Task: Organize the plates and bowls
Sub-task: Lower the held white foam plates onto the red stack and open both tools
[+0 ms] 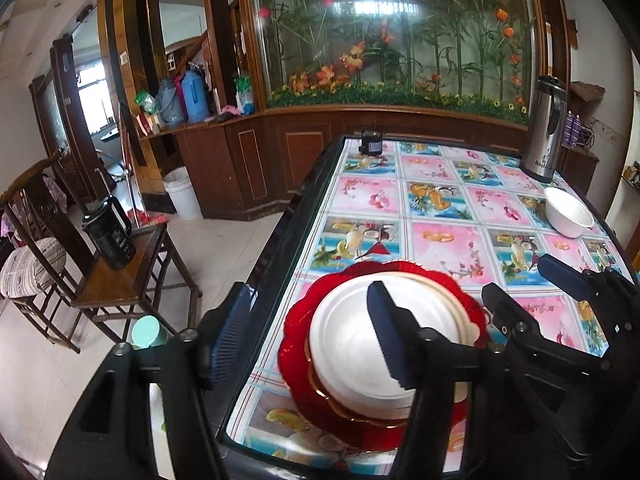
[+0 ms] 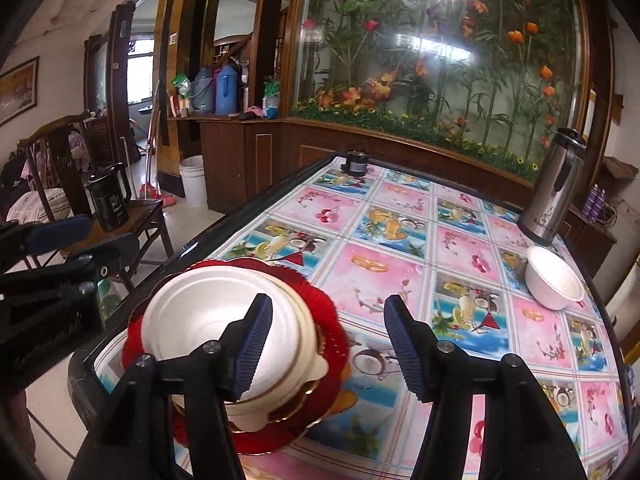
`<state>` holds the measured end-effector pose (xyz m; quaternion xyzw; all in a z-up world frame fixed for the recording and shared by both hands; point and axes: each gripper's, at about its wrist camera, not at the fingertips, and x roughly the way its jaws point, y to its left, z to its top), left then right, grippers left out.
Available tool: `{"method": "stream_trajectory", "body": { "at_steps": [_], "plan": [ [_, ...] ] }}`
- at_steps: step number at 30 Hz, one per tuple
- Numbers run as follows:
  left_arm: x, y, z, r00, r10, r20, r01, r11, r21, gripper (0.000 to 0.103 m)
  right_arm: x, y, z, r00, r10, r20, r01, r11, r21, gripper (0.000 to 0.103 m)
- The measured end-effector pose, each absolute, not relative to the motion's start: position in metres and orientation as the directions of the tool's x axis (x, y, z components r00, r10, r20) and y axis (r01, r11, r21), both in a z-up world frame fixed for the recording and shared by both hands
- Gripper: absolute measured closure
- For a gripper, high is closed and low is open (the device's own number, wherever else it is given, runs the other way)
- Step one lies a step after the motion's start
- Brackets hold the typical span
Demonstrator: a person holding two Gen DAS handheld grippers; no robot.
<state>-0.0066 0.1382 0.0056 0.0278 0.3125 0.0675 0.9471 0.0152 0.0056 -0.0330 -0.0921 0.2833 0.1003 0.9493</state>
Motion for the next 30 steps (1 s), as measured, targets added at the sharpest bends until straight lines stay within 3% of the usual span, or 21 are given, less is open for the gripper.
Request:
{"method": "stream_trajectory", "body": {
  "at_steps": [11,30],
  "plan": [
    [-0.008,0.106,0.012,0.808,0.115,-0.577,-0.082,0.993,0.084,0.035,0.021,-0.026,-0.031,0.827,0.104,-0.553,-0.184,0.979,-0.092,0.038],
    [0.009,0.011,0.027,0.82,0.02,-0.573,0.054,0.992,0.111,0.035,0.033,-0.132,-0.017,0.844,0.014,-0.536,-0.032,0.999,-0.024,0.037]
  ]
}}
